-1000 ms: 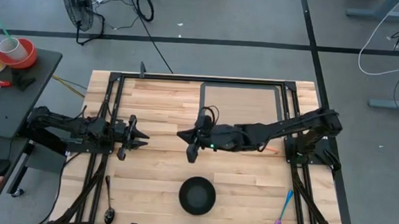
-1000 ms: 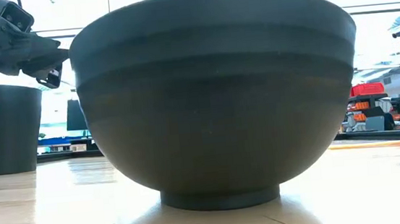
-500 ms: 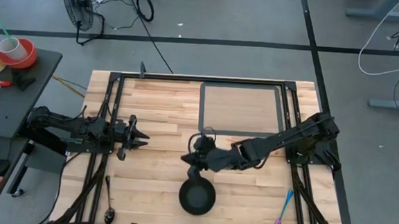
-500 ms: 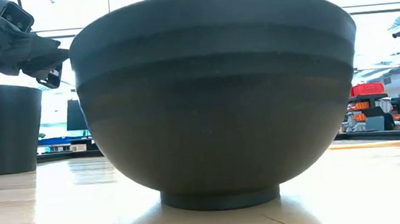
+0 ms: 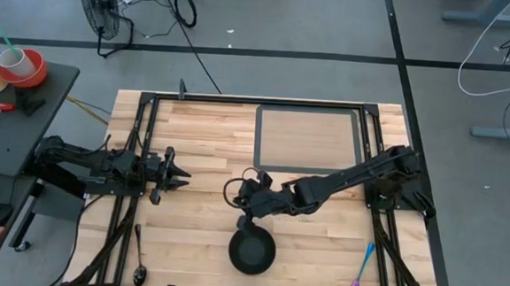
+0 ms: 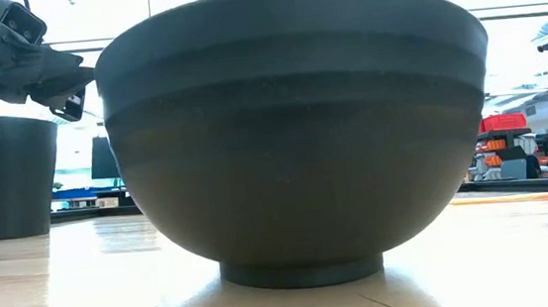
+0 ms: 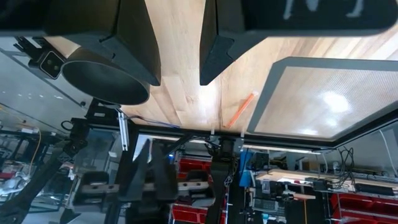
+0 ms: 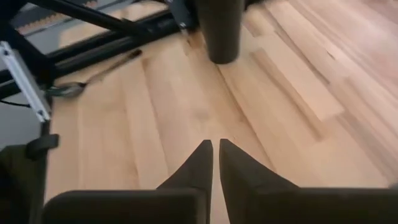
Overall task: Pick & Place Utensil
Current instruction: Put the black bowl on the brown mat
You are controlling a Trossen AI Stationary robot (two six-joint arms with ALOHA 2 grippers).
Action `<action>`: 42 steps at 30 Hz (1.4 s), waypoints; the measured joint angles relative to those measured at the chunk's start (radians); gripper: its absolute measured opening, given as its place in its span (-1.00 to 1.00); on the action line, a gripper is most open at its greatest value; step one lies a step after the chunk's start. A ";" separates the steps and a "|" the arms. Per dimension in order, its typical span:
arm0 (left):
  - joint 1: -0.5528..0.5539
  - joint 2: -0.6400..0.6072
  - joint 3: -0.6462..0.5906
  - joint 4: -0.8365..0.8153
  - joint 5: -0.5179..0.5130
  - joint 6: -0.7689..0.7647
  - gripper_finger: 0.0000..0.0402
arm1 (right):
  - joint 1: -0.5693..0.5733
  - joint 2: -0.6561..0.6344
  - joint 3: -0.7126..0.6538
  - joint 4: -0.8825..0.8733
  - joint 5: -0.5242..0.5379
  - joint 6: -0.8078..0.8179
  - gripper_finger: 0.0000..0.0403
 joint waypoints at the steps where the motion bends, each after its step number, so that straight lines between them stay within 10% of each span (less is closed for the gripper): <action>1: 0.000 0.000 0.000 0.000 0.000 0.000 -0.43 | -0.003 -0.001 0.000 -0.011 0.000 0.018 -0.81; 16: 0.000 0.000 0.000 0.000 -0.002 0.000 -0.43 | -0.007 -0.002 -0.001 -0.057 -0.078 0.087 -0.23; 42: 0.000 0.000 0.000 0.000 -0.002 0.000 -0.43 | 0.048 -0.002 -0.354 0.328 -0.250 -0.262 -0.20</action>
